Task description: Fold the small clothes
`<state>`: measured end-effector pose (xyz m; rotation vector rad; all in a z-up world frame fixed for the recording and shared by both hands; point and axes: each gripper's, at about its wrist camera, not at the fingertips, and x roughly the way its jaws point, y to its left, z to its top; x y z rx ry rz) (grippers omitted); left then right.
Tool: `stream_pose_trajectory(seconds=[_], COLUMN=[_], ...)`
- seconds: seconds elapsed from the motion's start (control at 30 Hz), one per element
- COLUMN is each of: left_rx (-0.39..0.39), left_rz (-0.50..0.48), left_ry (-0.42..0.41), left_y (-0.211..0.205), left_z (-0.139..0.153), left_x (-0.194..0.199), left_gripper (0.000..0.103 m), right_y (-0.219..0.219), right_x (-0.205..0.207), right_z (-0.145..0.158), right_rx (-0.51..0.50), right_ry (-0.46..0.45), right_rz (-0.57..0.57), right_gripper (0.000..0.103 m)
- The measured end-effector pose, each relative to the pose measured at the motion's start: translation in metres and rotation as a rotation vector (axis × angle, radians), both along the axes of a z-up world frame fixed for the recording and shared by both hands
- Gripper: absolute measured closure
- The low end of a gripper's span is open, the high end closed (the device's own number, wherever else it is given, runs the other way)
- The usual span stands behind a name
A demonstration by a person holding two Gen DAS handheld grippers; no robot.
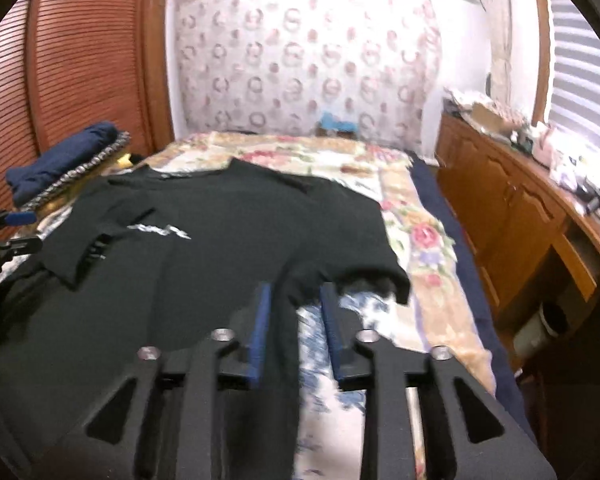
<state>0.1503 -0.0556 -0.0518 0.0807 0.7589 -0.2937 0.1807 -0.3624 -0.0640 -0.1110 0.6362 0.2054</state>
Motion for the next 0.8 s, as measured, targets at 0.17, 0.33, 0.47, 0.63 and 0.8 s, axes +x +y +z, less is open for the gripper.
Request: stream_pose_trajectory(seconds=[0.17, 0.33, 0.47, 0.63, 0.8], left_rx=[0.015, 0.041, 0.07, 0.111, 0.078], left_rz=[-0.031, -0.059, -0.093, -0.124, -0.134], left_ry=[0.03, 0.061, 0.087, 0.123, 0.148], left_y=[-0.021, -0.035, -0.045, -0.055, -0.052], left_z=[-0.009, -0.018, -0.026, -0.035, -0.035], left_x=[0.009, 0.012, 0.01, 0.011, 0.013], left_gripper=[0.003, 0.003, 0.003, 0.003, 0.002], right_y=[-0.025, -0.046, -0.053, -0.055, -0.064], right_x=[0.011, 0.026, 0.038, 0.054, 0.071], right_z=[-0.008, -0.013, -0.019, -0.026, -0.036], right_rx=[0.011, 0.06, 0.12, 0.104, 0.093], right_ry=[0.039, 0.084, 0.124, 0.17, 0.214], right_rz=[-0.078, -0.114, -0.084, -0.1, -0.131], right_gripper=[0.065, 0.064, 0.064, 0.064, 0.064])
